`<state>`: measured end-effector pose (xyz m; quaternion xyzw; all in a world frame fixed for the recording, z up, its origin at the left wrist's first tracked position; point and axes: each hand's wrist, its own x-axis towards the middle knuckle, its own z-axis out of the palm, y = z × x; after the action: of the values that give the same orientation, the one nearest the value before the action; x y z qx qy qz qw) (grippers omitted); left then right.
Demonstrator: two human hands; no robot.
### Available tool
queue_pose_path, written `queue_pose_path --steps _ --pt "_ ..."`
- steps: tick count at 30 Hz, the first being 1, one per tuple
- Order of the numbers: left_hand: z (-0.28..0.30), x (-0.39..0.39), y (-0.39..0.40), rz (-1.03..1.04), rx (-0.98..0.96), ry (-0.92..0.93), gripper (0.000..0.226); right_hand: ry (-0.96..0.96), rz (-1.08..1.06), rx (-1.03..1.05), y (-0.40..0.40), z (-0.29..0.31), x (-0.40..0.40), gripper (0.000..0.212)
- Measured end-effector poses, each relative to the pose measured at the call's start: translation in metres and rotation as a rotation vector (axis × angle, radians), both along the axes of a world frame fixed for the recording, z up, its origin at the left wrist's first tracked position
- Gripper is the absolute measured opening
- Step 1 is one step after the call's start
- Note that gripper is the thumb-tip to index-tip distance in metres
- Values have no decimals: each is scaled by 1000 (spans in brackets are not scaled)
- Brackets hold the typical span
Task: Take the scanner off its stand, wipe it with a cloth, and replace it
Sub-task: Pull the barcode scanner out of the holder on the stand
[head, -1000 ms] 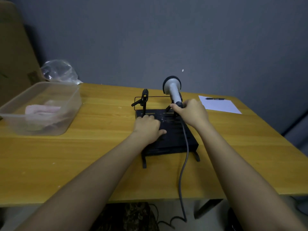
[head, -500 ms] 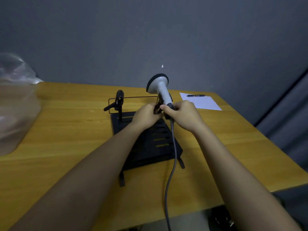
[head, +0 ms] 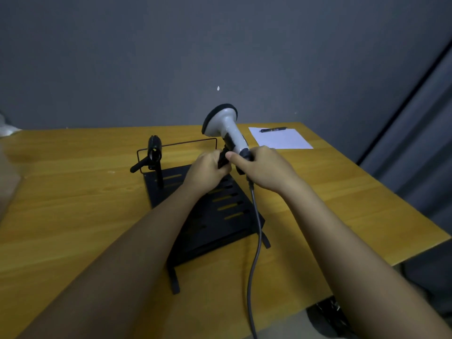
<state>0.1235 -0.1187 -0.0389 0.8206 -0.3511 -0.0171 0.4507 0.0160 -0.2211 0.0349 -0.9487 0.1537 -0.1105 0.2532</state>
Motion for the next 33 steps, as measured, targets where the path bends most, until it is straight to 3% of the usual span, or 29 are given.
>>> queue_pose_path --steps 4,15,27,33 --pt "-5 6 0 0 20 -20 18 59 -41 -54 3 -1 1 52" --pt "1 2 1 42 166 -232 17 -116 -66 34 2 -14 -3 43" --pt "4 -1 3 44 186 -239 20 -286 -93 173 3 -10 -14 47" --pt "18 -5 7 90 204 -135 25 -371 -64 220 5 -5 -23 51"
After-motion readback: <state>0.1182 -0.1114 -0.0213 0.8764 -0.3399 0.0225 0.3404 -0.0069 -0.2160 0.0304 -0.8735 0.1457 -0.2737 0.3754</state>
